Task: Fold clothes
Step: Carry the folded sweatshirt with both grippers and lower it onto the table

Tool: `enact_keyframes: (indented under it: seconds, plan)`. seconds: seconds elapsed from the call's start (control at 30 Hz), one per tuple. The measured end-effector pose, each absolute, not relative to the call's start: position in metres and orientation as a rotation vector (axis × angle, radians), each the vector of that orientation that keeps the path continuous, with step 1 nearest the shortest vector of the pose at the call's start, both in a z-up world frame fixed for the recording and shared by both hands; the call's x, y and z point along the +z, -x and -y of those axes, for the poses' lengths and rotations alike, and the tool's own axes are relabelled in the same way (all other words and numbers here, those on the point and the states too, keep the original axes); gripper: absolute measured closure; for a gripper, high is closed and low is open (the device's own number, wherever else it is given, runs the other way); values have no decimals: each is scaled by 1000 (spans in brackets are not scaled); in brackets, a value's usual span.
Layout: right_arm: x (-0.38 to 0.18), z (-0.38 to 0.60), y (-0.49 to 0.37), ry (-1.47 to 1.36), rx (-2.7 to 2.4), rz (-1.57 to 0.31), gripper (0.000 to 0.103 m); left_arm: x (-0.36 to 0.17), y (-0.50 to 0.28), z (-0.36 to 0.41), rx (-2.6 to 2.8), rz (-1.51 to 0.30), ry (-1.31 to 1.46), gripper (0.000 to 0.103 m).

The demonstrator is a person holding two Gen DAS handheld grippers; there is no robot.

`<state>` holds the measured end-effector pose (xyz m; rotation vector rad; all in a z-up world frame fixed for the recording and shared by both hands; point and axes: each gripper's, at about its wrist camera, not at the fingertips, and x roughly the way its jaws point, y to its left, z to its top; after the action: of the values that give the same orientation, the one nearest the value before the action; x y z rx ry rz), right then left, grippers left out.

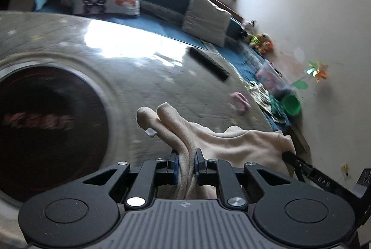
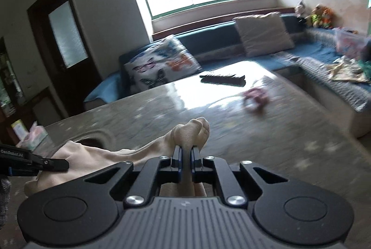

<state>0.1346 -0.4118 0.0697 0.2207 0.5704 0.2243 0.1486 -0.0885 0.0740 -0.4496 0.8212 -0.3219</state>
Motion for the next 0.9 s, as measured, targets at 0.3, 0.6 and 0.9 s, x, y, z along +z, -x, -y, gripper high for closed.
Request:
enact_keyframes:
  seconds: [0.3, 0.6, 0.9]
  plan:
    - [66, 476, -153, -202, 84, -570, 97, 65, -183, 158, -408, -849, 391, 89]
    - [20, 506, -169, -216, -20, -683, 88, 43, -187, 161, -309, -900, 268, 77]
    - [33, 486, -179, -194, 46, -638, 88, 52, -201, 165, -320, -861, 263, 77]
